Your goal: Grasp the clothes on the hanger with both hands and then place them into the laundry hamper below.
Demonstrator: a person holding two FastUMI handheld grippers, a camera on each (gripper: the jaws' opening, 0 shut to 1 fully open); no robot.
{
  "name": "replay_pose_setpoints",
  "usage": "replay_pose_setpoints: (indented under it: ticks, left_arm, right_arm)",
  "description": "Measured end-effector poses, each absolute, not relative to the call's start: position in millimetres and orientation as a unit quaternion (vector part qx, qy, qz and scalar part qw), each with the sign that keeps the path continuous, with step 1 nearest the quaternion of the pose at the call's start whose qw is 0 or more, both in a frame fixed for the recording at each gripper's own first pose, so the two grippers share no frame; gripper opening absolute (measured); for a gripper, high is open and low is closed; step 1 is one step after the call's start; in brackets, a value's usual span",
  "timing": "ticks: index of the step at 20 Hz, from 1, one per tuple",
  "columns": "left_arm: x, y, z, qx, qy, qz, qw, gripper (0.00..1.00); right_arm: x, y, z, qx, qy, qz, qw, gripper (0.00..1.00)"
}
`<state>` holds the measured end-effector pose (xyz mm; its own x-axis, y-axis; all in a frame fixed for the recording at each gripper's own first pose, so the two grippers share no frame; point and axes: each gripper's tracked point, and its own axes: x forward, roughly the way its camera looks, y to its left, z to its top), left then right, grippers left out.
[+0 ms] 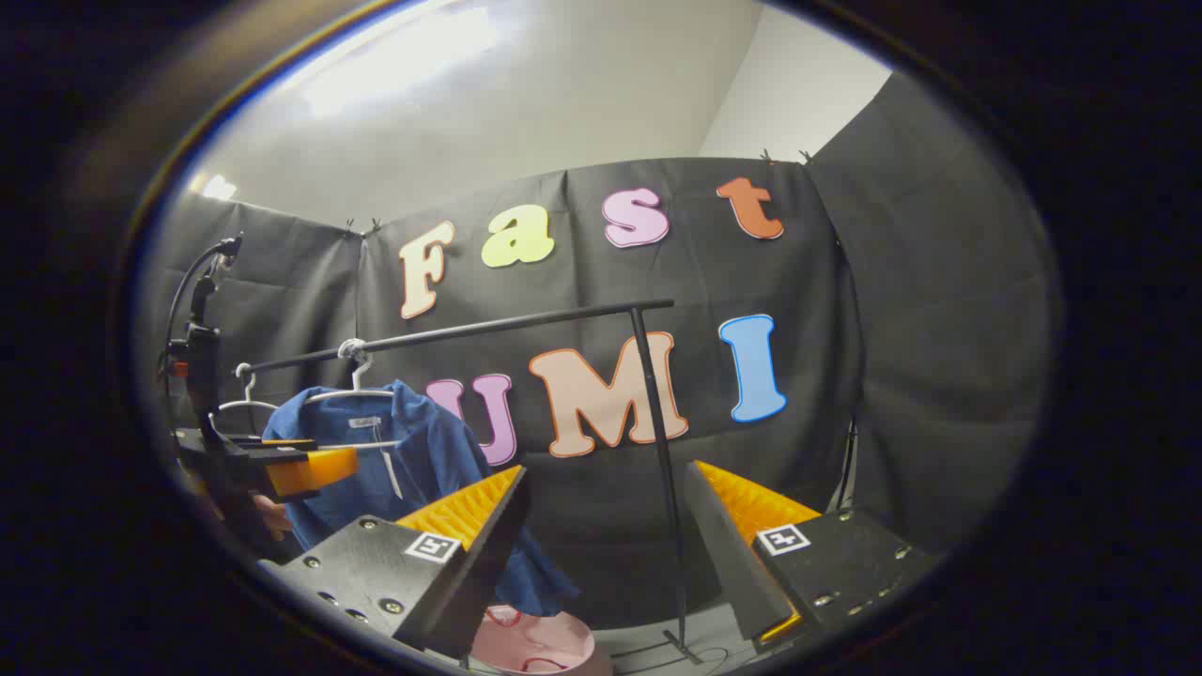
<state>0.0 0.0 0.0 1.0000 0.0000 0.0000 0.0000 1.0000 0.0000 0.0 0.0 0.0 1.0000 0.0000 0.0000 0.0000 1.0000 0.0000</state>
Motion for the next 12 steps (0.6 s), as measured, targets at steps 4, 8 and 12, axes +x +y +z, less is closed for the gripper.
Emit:
replay_pose_setpoints:
  ticks: [4,8,12]
  left_arm:
    - [-8.1,1.4,-5.5,-0.005,0.007,-0.007,1.0,0.92]
    - [-13.0,-6.5,-24.6,-0.024,0.038,-0.021,0.999,0.91]
    - [-14.6,6.3,-22.2,-0.006,0.025,-0.024,0.999,0.91]
  right_arm:
    - [2.9,-1.6,-11.8,0.021,0.025,-0.012,0.999,0.99]
    - [4.9,-2.2,-22.3,0.029,0.049,-0.023,0.998,0.99]
    - [7.9,6.9,-23.4,0.015,0.054,-0.027,0.998,0.99]
